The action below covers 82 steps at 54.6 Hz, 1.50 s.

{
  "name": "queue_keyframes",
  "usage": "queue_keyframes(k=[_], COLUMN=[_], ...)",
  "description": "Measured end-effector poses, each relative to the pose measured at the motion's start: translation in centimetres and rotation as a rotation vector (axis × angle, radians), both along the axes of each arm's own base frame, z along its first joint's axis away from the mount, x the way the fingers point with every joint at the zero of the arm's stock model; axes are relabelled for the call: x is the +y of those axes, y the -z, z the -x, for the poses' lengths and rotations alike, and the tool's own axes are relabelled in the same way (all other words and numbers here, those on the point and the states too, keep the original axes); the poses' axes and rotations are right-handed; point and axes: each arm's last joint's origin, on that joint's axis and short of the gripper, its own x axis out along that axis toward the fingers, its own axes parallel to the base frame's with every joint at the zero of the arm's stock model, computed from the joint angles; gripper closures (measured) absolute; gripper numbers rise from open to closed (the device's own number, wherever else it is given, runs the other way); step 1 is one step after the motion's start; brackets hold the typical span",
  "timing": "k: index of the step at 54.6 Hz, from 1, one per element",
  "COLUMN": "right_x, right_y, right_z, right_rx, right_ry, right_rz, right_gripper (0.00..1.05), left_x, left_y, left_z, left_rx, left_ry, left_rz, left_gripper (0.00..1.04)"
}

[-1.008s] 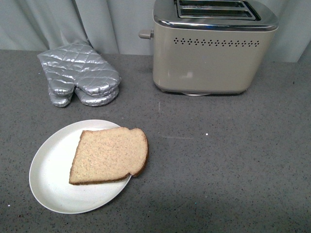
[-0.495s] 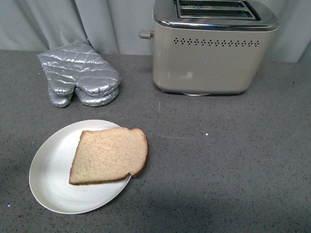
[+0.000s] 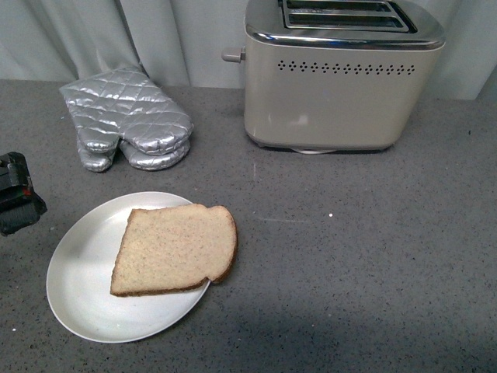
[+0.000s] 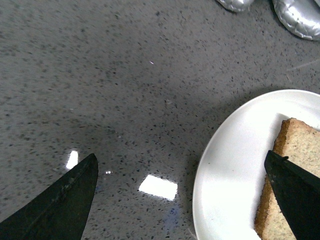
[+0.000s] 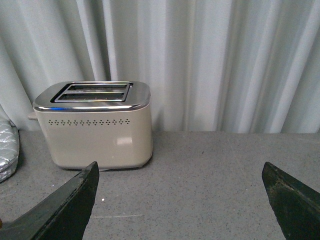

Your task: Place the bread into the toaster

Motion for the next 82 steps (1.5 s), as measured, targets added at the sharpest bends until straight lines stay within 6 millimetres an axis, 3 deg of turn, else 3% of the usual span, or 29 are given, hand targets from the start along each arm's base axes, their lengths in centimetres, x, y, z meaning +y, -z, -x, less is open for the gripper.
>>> queue_keyframes(k=[12, 37, 42, 69, 82], right_x=[0.0, 0.0, 0.0, 0.0, 0.0], right_y=[0.0, 0.0, 0.0, 0.0, 0.0], right_z=[0.0, 0.0, 0.0, 0.0, 0.0], right_rx=[0.000, 0.000, 0.000, 0.000, 0.000], right_ry=[0.000, 0.000, 0.000, 0.000, 0.000], right_rz=[0.000, 0.000, 0.000, 0.000, 0.000], right_gripper=[0.10, 0.10, 0.10, 0.10, 0.10], left_x=[0.0, -0.6, -0.8, -1.7, -2.8], left_y=[1.6, 3.9, 4.2, 4.3, 2.6], left_z=[-1.2, -1.7, -2.0, -2.4, -2.5], left_rx=[0.075, 0.195, 0.217, 0.232, 0.176], left_ry=[0.049, 0.132, 0.140, 0.128, 0.132], left_rz=[0.002, -0.005, 0.000, 0.081, 0.178], left_gripper=[0.07, 0.08, 0.25, 0.99, 1.02])
